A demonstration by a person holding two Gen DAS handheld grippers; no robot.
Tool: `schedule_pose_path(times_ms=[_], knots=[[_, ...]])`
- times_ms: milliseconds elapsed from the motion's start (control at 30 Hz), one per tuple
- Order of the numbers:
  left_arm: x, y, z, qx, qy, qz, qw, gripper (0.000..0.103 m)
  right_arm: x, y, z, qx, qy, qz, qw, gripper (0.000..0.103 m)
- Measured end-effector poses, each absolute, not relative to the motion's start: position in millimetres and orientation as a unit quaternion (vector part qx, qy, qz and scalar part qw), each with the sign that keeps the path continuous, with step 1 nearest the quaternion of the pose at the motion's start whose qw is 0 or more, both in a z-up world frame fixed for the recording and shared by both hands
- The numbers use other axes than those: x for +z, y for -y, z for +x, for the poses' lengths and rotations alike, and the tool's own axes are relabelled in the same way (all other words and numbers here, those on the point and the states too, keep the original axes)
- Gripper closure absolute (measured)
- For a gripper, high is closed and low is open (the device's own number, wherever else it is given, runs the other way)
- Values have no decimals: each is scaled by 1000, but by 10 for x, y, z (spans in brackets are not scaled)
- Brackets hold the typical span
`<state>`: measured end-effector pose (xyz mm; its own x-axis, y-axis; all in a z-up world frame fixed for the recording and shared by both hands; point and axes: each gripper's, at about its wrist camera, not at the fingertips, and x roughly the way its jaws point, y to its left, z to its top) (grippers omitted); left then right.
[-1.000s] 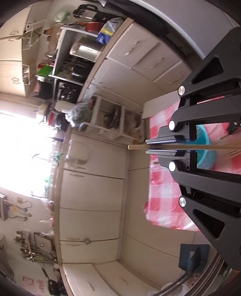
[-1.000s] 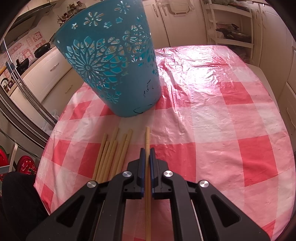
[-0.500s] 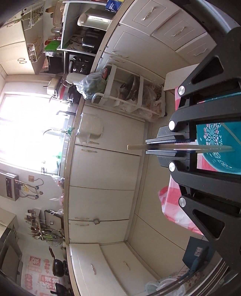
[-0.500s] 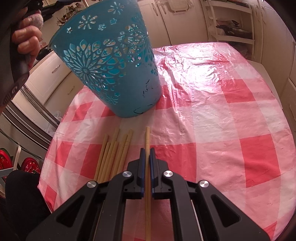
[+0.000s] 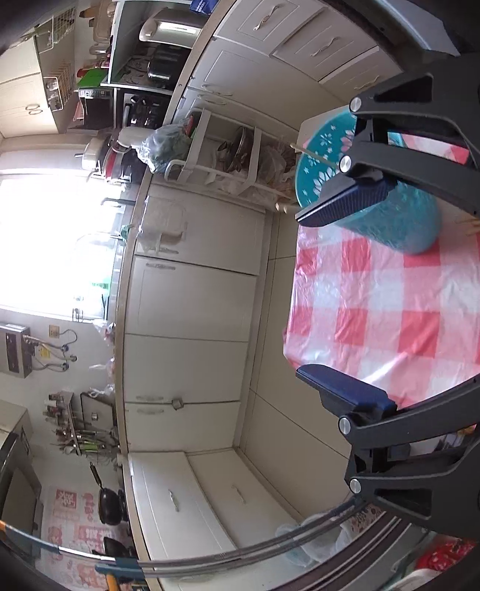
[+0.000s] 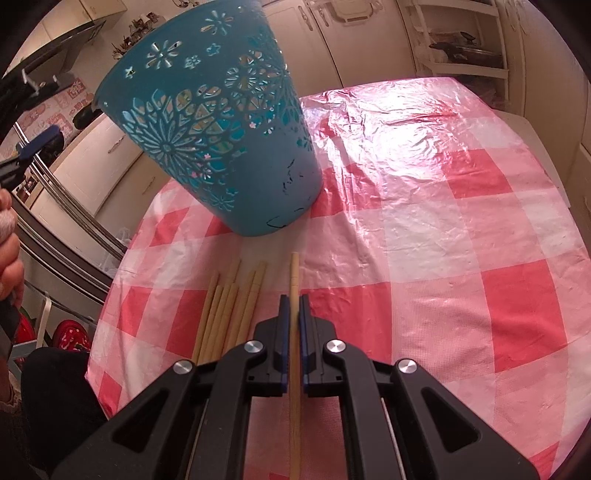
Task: Organize utensils
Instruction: 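Lift the stick with the left gripper and drop it into the teal basket, then carry the stick in the right gripper over the basket and release it while the left gripper withdraws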
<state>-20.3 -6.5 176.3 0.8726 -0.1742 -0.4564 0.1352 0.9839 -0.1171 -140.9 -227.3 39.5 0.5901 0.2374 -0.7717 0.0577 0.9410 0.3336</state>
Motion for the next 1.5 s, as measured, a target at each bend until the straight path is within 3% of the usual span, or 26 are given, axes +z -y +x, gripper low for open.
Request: schedule_pose_path(times_ms=[267, 433, 700, 867, 1100, 1333, 1500], knots=[[1178, -691, -174, -35, -320, -105, 941, 27, 428, 2105, -1387, 30, -456, 94, 885, 98], [1064, -762, -103, -44, -343, -119, 931, 27, 420, 1786, -1391, -2, -446, -30, 894, 98], [984, -726, -80, -48, -366, -120, 922, 27, 811, 2114, -1677, 27, -423, 88, 902, 98], [909, -764, -57, -45, -382, -133, 913, 27, 1616, 2229, -1868, 84, -335, 165, 924, 98], [891, -746, -77, -42, -383, -130, 913, 27, 2649, 2231, -1393, 105, -199, 196, 955, 98], [855, -808, -21, -39, -388, -142, 910, 27, 2657, 2188, -526, 37, -160, 190, 968, 98], [852, -810, 27, -46, -390, -151, 907, 27, 2388, 2139, -217, 9, -187, 174, 967, 97]])
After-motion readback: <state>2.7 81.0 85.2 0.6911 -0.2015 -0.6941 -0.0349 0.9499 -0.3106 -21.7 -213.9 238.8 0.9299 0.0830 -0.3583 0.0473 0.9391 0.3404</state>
